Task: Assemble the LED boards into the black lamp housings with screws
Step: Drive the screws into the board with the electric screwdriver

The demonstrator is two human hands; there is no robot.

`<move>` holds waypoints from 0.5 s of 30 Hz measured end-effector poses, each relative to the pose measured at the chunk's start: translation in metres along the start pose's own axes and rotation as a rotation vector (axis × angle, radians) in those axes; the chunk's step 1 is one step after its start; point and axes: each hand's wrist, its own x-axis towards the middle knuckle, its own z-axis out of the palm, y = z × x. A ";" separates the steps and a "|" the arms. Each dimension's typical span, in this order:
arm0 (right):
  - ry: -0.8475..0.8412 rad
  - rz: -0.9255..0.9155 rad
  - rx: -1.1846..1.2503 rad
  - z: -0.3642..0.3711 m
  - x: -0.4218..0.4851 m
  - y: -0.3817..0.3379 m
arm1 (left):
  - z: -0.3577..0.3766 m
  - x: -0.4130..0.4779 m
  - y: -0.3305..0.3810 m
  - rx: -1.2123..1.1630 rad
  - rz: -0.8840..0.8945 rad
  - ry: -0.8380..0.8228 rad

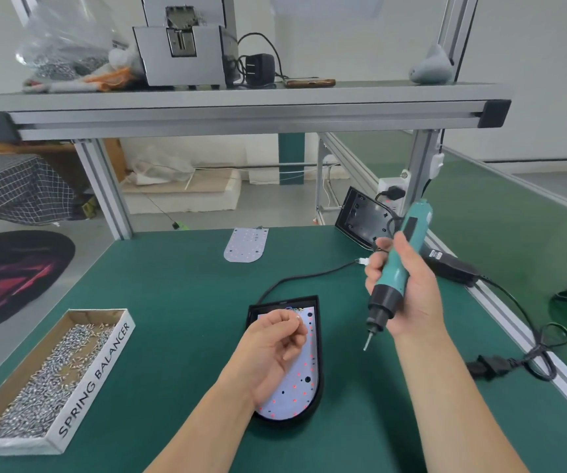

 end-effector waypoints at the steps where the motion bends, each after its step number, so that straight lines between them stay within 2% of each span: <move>1: -0.001 -0.007 -0.012 0.007 0.001 0.005 | 0.000 0.000 0.000 -0.003 -0.010 -0.002; 6: 0.089 0.016 -0.034 0.033 0.008 0.036 | 0.000 -0.001 0.003 -0.038 -0.066 -0.055; 15: 0.236 0.088 0.052 0.011 0.016 0.051 | -0.002 0.005 0.004 -0.024 -0.105 -0.025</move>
